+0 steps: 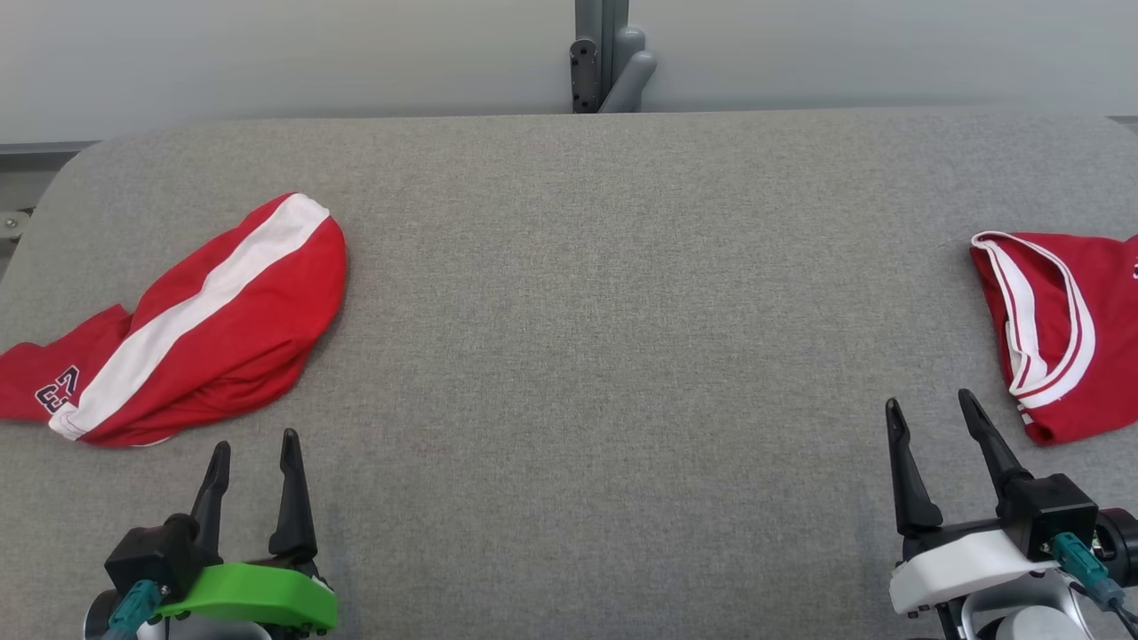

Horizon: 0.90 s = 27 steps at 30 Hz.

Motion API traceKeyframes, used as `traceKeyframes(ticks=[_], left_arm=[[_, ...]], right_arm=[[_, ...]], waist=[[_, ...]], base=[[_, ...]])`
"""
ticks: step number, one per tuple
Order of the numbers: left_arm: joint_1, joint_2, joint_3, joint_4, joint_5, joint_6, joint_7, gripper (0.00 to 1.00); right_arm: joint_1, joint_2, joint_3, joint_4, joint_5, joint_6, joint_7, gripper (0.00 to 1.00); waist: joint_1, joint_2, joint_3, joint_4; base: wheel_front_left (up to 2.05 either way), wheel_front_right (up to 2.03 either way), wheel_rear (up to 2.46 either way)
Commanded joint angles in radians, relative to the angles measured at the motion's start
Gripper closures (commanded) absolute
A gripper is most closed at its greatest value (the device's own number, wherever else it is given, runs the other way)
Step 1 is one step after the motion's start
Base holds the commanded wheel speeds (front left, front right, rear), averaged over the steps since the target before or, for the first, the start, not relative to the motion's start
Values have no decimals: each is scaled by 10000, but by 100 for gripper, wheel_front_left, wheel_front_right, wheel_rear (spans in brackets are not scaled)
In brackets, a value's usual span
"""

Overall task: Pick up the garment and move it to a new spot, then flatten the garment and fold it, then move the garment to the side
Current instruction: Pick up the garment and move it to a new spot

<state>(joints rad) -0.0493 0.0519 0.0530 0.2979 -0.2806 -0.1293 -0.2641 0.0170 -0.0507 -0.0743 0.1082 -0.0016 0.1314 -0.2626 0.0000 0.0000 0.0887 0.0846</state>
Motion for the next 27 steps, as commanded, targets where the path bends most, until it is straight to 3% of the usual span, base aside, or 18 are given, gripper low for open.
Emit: traceKeyframes(ticks=[1, 8, 12, 21, 27], left_arm=[[92, 3, -20, 2, -12, -27, 5, 0], [-11, 4, -66, -91, -6, -27, 5, 0], [-161, 13, -125, -197, 33, -25, 5, 0], [332, 6, 209, -211, -23, -26, 5, 0], [740, 5, 806, -344, -19, -26, 5, 0]], right_arm=[[113, -6, 19, 29, 57, -14, -30, 0], [11, -4, 283, -13, -121, -14, -30, 0], [-124, -4, 498, -65, -221, -14, -31, 0], [-360, -121, 1579, 346, 45, -14, -31, 0], [-595, -162, 2376, 553, 202, -14, -31, 0]], waist=[[0, 0, -2, 0], [0, 0, 42, 241], [0, 0, -13, 1071], [0, 0, -314, 3717], [0, 0, -485, 4350]], base=[[0, 0, 0], [0, 0, 0], [0, 0, 0], [0, 0, 0], [0, 0, 0]])
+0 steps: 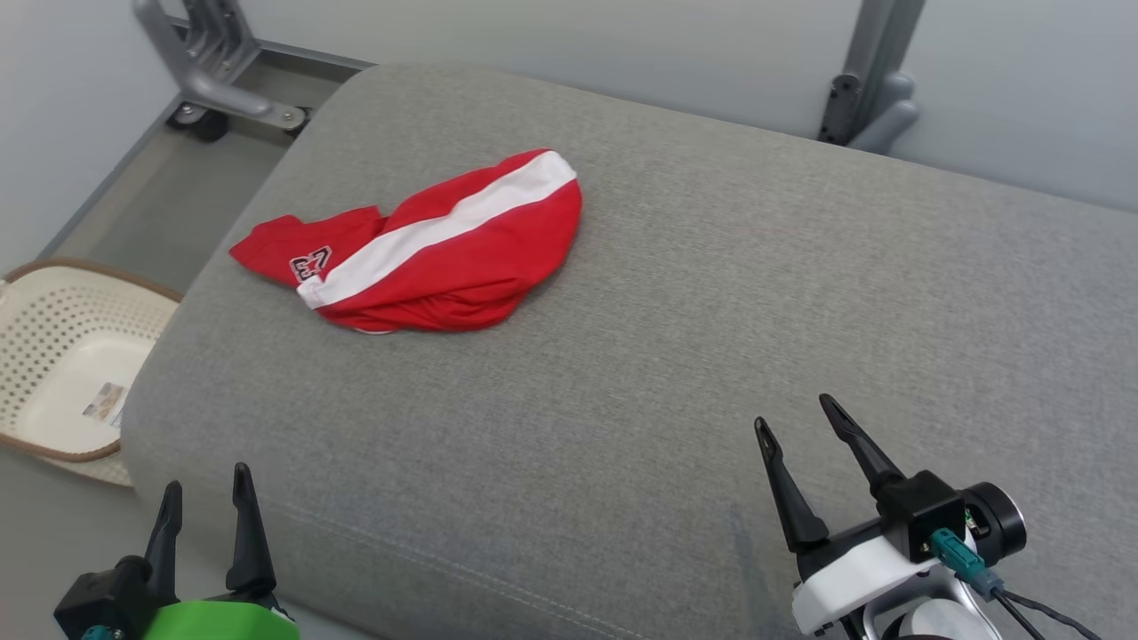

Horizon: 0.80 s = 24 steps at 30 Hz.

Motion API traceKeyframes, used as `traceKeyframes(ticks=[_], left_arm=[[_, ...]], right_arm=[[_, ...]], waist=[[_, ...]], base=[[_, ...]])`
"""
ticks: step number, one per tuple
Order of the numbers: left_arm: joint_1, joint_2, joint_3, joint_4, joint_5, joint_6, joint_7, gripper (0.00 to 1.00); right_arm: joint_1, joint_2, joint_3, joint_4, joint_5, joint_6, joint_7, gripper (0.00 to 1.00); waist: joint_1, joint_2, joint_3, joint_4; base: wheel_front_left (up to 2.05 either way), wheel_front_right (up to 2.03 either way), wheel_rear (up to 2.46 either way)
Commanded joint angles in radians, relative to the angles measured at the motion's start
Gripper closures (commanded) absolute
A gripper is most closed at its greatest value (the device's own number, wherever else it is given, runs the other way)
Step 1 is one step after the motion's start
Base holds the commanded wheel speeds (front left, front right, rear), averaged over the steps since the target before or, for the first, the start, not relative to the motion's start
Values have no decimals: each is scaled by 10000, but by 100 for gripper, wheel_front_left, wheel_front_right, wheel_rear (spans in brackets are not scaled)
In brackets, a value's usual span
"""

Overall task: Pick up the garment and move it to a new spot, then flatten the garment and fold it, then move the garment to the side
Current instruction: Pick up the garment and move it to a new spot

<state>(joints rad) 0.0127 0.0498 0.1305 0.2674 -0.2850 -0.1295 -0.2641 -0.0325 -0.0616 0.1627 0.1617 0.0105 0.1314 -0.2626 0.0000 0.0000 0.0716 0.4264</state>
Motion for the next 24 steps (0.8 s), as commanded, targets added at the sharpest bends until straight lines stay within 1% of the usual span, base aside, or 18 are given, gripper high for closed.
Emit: traceKeyframes(ticks=[1, 5, 7, 9, 10, 12, 14, 18, 22, 24], left_arm=[[163, 24, 82, -90, -7, -24, 5, 0], [68, 24, 182, -181, -165, -24, 5, 0], [-240, 24, 52, -140, -189, -24, 5, 0], [-655, 80, -302, 99, -338, -25, 6, 0], [-655, 80, -302, 99, -338, -25, 6, 0], [-1159, 385, -790, 555, -542, -24, 5, 0], [-2024, 658, -1172, 934, -773, -13, 5, 0], [-3993, 1220, -2111, 2163, -1451, -13, 5, 0], [-6014, 2111, -3765, 3236, -2381, -7, 8, 0], [-6804, 2424, -4590, 3818, -2967, -7, 197, 0]], right_arm=[[-126, -80, 66, 56, 99, -14, -31, 0], [-176, -153, 224, 45, 176, -14, -31, 0], [-262, -221, 287, -28, 157, -14, -31, 0], [-402, -348, 349, -60, 107, -14, -31, 0], [-402, -348, 349, -60, 107, -14, -31, 0], [-621, -476, 398, -102, 30, -14, -31, 0], [-972, -662, 389, -191, -50, -14, -31, 0], [-1747, -1092, 348, -438, -273, -14, -31, 0], [-2490, -1514, 289, -655, -503, -14, -29, 0], [-2743, -1645, 263, -775, -587, -14, -31, 0]], waist=[[0, 0, -310, 933], [0, 0, -201, 883], [0, 0, 23, 731], [0, 0, 371, 530], [0, 0, 371, 530], [0, 0, 844, 294], [0, 0, 1496, 45], [0, 0, 3066, -455], [0, 0, 4492, -895], [0, 0, 5041, -1067]], base=[[0, 0, 0], [0, 0, 0], [0, 0, 0], [0, 0, 0], [0, 0, 0], [0, 0, 0], [0, 0, 0], [0, 0, 0], [0, 0, 0], [0, 0, 0]])
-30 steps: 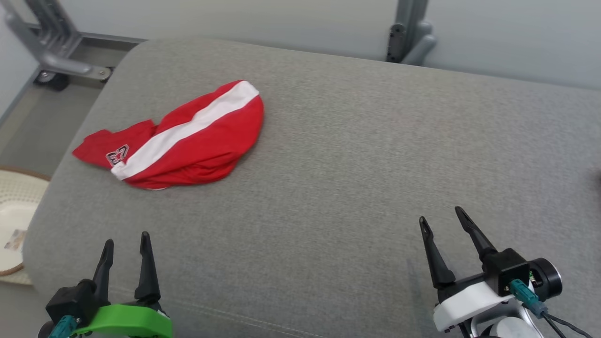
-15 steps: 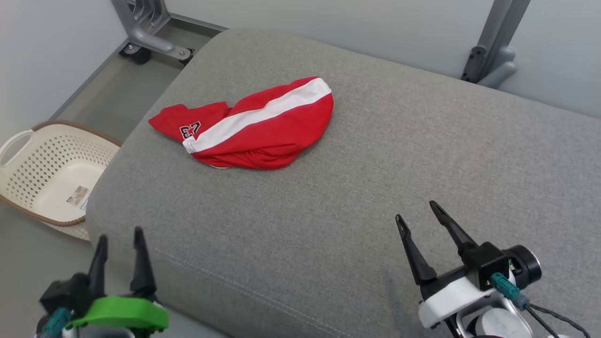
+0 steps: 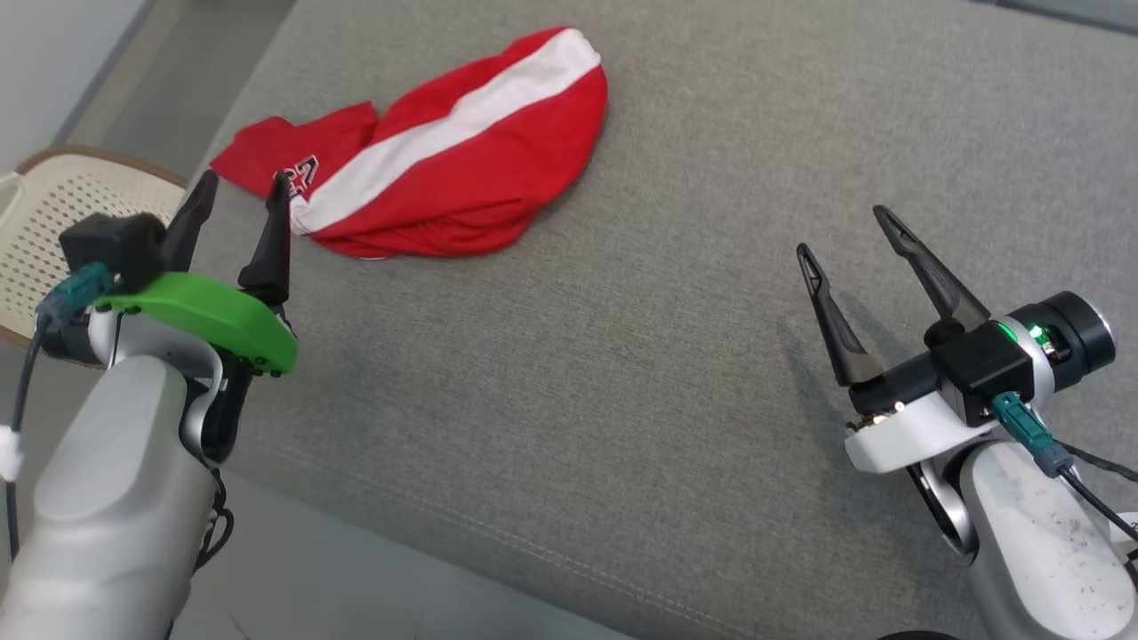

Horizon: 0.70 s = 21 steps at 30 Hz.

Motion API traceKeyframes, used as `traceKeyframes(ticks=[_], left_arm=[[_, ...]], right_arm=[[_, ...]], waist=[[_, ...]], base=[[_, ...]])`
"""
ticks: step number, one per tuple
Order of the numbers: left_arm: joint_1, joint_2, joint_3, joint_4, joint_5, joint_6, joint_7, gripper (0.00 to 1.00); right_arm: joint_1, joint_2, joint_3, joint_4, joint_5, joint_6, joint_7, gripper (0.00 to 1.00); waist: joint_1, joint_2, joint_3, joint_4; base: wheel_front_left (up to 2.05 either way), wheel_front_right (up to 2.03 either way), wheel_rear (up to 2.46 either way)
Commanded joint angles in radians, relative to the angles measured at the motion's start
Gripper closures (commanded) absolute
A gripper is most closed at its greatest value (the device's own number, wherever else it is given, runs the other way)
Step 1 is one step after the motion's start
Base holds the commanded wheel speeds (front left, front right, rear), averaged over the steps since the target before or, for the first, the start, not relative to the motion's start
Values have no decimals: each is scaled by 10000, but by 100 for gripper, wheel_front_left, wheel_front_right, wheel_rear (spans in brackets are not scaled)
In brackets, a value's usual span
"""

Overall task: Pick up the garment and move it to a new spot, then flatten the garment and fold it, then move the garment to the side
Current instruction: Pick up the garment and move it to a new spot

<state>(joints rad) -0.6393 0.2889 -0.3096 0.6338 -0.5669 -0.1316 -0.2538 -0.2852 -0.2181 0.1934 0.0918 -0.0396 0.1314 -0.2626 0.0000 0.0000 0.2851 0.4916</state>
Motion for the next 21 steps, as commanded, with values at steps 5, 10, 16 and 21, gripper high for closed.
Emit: traceKeyframes(ticks=[5, 10, 16, 21], left_arm=[[-1669, 767, -1983, 1128, -1817, 14, 701, 0], [-2139, 1261, -3315, 2360, -3099, 14, 1120, 0], [-1951, 1441, -4428, 2795, -3804, 5, 1178, 100], [-2171, 1827, -5222, 1683, -4063, -46, 402, 100]], right_arm=[[-560, -193, -123, -299, -171, -14, -31, 0], [-511, 20, -173, -365, -135, -14, -29, 0], [-270, 298, -253, -218, 10, -14, -5, 0], [-29, 605, -210, -106, 164, -14, -6, 0]], waist=[[0, 0, 3649, -2081], [0, 0, 3573, -2464], [0, 0, 2938, -2624], [0, 0, 2191, -2701]], base=[[0, 0, 0], [0, 0, 0], [0, 0, 0], [0, 0, 0]])
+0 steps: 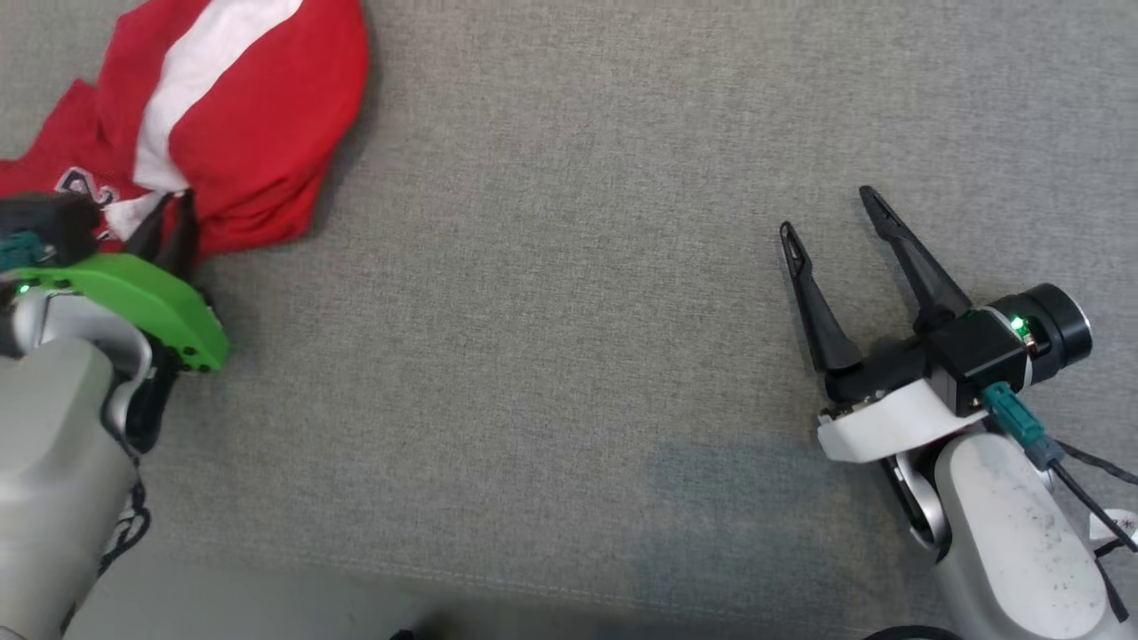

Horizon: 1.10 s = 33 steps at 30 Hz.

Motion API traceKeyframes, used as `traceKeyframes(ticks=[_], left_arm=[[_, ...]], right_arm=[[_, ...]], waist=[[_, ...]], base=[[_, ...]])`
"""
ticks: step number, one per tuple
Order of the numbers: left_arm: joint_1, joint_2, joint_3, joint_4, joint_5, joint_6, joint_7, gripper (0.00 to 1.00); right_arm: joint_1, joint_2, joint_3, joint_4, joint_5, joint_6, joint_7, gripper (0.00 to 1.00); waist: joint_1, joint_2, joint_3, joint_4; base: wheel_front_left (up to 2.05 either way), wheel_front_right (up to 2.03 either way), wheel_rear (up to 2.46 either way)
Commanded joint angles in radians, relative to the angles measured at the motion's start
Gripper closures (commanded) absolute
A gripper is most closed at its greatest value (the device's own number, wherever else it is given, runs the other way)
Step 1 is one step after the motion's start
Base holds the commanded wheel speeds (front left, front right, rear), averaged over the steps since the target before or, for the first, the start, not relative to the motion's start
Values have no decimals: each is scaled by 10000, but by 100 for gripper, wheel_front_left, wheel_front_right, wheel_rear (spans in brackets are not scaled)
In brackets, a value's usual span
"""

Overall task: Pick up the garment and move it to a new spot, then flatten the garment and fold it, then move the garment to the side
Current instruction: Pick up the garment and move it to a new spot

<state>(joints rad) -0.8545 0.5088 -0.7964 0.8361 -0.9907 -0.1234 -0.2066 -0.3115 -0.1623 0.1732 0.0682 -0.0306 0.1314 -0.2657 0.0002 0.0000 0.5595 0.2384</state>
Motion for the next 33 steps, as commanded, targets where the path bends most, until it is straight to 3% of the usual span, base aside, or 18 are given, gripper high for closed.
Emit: traceKeyframes(ticks=[1, 6, 12, 24, 30, 33], left_arm=[[-137, -159, -485, -535, 271, -122, -235, 100], [-574, 273, -1153, -1841, 769, -74, -524, 100], [-1035, 104, -1682, -3299, 1422, -74, -564, 100], [-1342, -1785, -3185, -5711, 2453, 293, 279, 100], [-1644, -2296, -3097, -5776, 2668, 582, 66, 100], [-1533, -2208, -3002, -5064, 2738, 948, 89, 100]], right_arm=[[301, 117, 20, 170, 119, -14, 23, 0], [576, 528, 111, 281, 372, -14, 14, 0], [829, 821, 43, 309, 593, -14, 14, 0], [1316, 1112, -182, 189, 956, -14, 12, 0], [1501, 1117, -291, 83, 1361, -14, 12, 0], [1562, 1117, -265, 98, 1466, -14, 12, 0]], waist=[[-2, 0, -733, -201], [-2, 0, -1609, -616], [-2, 0, -2242, -1336], [-2, 0, -2615, -3420], [-2, 0, -2470, -3970], [-2, 0, -2464, -4094]], base=[[0, 0, 0], [0, 0, 0], [0, 0, 0], [0, 0, 0], [0, 0, 0], [0, 0, 0]])
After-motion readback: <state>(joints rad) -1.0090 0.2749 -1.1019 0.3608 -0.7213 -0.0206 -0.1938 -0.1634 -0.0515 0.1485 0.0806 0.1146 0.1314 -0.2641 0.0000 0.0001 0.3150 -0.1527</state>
